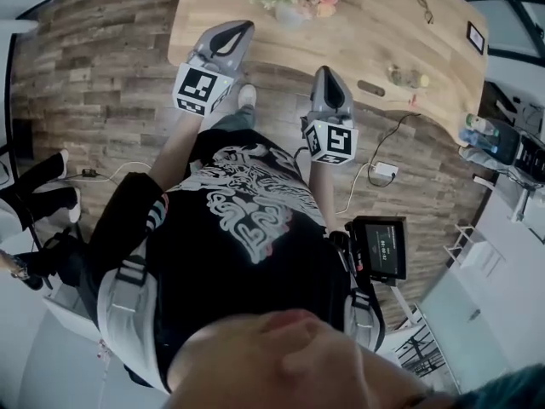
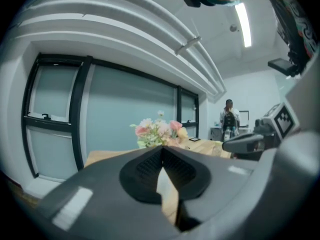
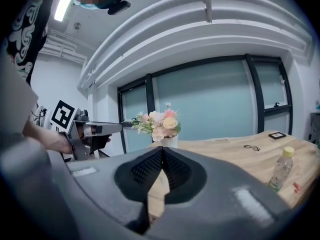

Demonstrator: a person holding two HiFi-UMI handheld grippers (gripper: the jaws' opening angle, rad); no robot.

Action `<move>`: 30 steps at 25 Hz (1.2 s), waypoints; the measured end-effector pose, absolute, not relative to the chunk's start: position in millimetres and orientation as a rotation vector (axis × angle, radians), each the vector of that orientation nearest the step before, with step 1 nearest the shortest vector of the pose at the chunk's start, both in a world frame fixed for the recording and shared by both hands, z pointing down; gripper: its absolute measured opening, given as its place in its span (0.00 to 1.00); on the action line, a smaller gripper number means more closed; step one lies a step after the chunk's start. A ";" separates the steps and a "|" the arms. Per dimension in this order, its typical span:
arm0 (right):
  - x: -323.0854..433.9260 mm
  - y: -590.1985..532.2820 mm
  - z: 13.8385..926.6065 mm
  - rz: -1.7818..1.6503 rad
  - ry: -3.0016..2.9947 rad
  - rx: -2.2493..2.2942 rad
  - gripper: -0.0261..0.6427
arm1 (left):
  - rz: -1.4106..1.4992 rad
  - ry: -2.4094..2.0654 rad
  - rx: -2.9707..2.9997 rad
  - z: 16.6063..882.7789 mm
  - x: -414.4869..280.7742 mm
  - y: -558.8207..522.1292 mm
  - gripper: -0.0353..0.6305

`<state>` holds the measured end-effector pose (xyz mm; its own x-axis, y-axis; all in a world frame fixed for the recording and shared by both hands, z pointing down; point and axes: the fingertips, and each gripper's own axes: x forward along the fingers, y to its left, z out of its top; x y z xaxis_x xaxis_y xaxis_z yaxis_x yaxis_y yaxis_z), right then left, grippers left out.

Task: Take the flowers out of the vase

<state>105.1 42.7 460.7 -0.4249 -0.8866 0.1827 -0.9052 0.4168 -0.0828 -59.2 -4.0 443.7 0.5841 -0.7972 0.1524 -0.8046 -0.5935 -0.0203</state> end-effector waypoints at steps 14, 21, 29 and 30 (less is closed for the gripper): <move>108.5 -34.7 463.7 0.203 -2.508 1.622 0.04 | 0.195 -1.432 2.693 464.9 -86.3 -82.4 0.04; 112.8 -71.2 472.0 0.190 -2.497 1.640 0.04 | 0.164 -1.433 2.672 475.1 -92.1 -116.1 0.04; 125.3 -83.5 472.4 0.193 -2.463 1.670 0.04 | 0.103 -1.416 2.662 474.9 -95.7 -131.9 0.04; 127.9 -84.5 475.6 0.201 -2.454 1.675 0.04 | 0.102 -1.409 2.655 478.3 -95.8 -133.9 0.04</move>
<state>127.9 -84.5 475.6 -0.3580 -0.9098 0.2098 -0.9319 0.3623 -0.0189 -95.8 -133.9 478.3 0.5606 -0.8191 0.1221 -0.8281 -0.5539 0.0860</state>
